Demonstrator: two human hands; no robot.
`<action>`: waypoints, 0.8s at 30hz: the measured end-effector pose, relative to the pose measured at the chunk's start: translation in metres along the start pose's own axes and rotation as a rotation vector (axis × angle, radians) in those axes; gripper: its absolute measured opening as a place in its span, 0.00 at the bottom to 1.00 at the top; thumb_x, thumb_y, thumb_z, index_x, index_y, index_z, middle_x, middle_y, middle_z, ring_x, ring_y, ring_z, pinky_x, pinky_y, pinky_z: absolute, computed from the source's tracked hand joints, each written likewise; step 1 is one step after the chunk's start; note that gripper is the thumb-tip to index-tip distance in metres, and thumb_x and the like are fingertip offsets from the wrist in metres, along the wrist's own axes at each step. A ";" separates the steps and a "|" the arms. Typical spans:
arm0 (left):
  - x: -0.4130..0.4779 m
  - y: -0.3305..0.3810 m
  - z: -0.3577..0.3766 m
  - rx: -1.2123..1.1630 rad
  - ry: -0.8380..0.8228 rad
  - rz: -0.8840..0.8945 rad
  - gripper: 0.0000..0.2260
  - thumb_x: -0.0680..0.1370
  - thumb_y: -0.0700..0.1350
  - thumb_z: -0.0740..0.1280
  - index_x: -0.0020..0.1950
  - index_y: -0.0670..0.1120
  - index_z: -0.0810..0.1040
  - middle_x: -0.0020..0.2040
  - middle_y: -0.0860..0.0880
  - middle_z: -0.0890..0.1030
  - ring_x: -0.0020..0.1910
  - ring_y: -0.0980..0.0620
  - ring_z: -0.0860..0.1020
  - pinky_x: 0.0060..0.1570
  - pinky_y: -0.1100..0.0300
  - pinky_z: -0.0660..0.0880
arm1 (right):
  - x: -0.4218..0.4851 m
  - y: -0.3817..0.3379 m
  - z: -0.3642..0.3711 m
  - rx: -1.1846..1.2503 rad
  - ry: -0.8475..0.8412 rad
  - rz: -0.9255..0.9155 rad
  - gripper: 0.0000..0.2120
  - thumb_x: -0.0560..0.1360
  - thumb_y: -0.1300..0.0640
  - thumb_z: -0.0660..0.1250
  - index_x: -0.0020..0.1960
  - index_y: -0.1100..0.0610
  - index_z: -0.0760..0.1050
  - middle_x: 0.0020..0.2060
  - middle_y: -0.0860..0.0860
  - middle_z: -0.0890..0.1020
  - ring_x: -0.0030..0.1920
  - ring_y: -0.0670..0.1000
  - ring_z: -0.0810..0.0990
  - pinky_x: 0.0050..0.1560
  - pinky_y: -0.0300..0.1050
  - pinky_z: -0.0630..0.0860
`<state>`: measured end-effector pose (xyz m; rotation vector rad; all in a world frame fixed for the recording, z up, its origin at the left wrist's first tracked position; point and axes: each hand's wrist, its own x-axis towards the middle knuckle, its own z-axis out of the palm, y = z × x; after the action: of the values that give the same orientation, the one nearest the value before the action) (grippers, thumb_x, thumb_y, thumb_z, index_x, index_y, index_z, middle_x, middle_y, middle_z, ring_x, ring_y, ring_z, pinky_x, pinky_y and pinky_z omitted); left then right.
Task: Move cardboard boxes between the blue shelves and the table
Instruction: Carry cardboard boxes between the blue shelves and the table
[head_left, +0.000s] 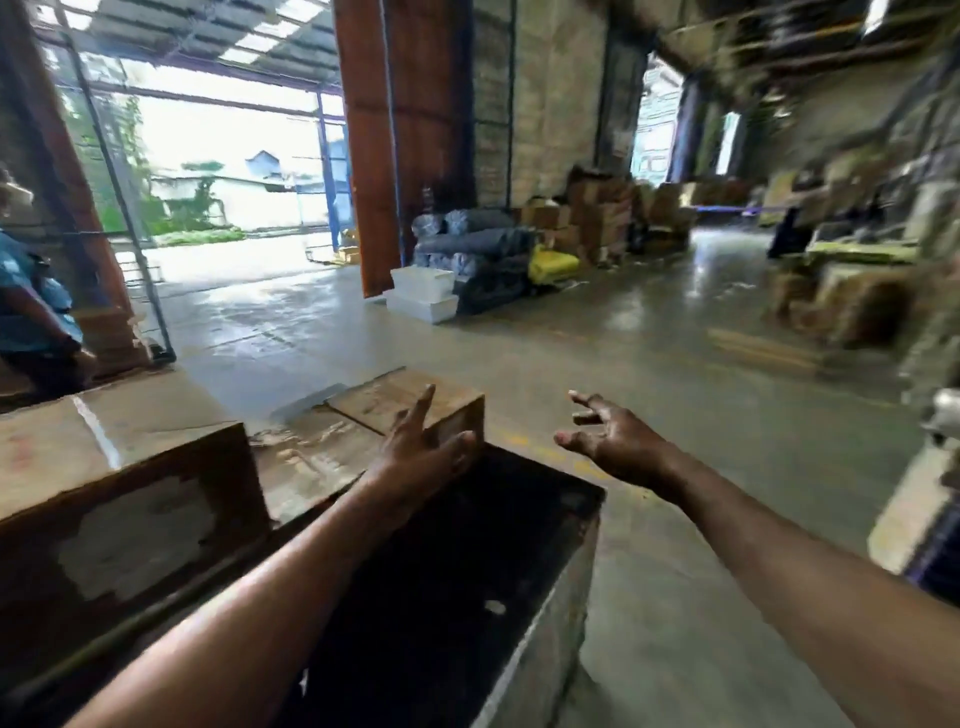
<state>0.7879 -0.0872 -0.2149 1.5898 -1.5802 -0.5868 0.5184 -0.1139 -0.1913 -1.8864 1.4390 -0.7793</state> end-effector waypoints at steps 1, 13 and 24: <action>-0.001 0.027 0.039 -0.040 -0.095 0.062 0.41 0.73 0.60 0.74 0.81 0.55 0.59 0.78 0.40 0.66 0.75 0.41 0.66 0.74 0.50 0.64 | -0.030 0.023 -0.034 -0.022 0.076 0.054 0.35 0.74 0.44 0.71 0.78 0.45 0.61 0.68 0.51 0.75 0.63 0.52 0.77 0.61 0.48 0.74; -0.162 0.355 0.403 -0.249 -1.021 0.760 0.35 0.76 0.56 0.73 0.80 0.50 0.64 0.72 0.40 0.74 0.67 0.50 0.77 0.66 0.55 0.72 | -0.420 0.159 -0.288 -0.134 0.868 0.682 0.31 0.76 0.53 0.72 0.76 0.51 0.65 0.65 0.55 0.76 0.60 0.53 0.80 0.56 0.46 0.76; -0.303 0.509 0.492 -0.392 -1.444 1.150 0.38 0.76 0.60 0.71 0.81 0.49 0.59 0.80 0.44 0.64 0.78 0.47 0.63 0.74 0.54 0.63 | -0.616 0.104 -0.317 -0.369 1.497 1.096 0.28 0.73 0.47 0.74 0.70 0.49 0.71 0.59 0.54 0.80 0.58 0.52 0.79 0.62 0.47 0.74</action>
<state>0.0587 0.1536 -0.1555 -0.4536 -2.6686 -1.3037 0.0720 0.4215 -0.1224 -0.0781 3.1323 -1.3753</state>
